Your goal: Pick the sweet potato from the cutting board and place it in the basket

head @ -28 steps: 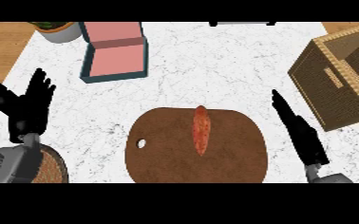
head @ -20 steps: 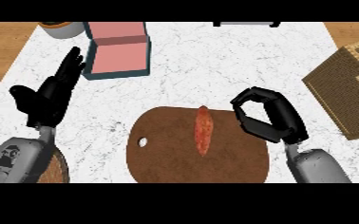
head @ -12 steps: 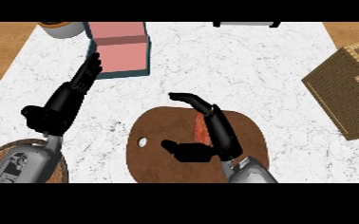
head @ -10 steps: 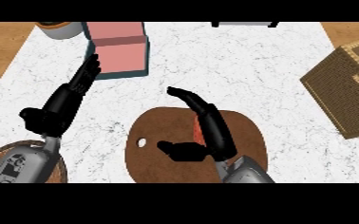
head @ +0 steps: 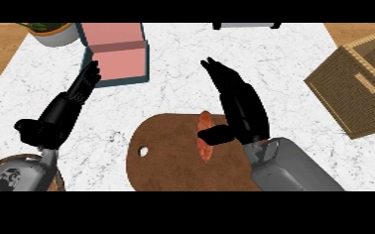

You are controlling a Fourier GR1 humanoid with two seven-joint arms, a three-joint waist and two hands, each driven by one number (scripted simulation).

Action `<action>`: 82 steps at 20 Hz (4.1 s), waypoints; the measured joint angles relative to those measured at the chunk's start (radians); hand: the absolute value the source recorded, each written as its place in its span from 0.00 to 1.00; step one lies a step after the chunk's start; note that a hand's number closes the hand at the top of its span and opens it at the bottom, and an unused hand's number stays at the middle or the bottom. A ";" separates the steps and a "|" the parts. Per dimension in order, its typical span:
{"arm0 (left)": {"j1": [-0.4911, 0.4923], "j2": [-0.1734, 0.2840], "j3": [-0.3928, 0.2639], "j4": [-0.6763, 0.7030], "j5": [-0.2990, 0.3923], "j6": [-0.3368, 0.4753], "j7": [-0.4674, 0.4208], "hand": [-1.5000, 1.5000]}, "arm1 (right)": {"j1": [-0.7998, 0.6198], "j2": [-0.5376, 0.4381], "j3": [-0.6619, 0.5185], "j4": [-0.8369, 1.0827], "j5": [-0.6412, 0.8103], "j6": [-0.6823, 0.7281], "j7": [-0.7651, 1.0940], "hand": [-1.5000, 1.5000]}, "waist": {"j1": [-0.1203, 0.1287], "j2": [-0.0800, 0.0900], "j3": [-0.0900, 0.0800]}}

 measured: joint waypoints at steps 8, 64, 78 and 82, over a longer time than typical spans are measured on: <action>0.007 -0.008 0.004 -0.001 -0.007 -0.007 -0.011 0.50 | -0.118 -0.062 -0.044 -0.203 -0.227 0.484 0.374 0.00 | 0.005 0.009 0.003; -0.008 -0.215 0.195 -0.021 -0.201 -0.209 0.044 0.50 | 0.243 0.197 -0.130 -0.129 0.180 0.505 0.078 0.00 | 0.030 0.024 0.007; -0.007 -0.249 0.232 -0.027 -0.242 -0.247 0.044 0.50 | 0.238 0.237 -0.123 0.081 0.263 0.423 0.005 0.00 | 0.032 0.024 0.007; -0.009 -0.249 0.252 -0.019 -0.236 -0.267 0.035 0.50 | 0.207 0.236 -0.161 0.166 0.265 0.408 -0.029 0.00 | 0.032 0.025 0.007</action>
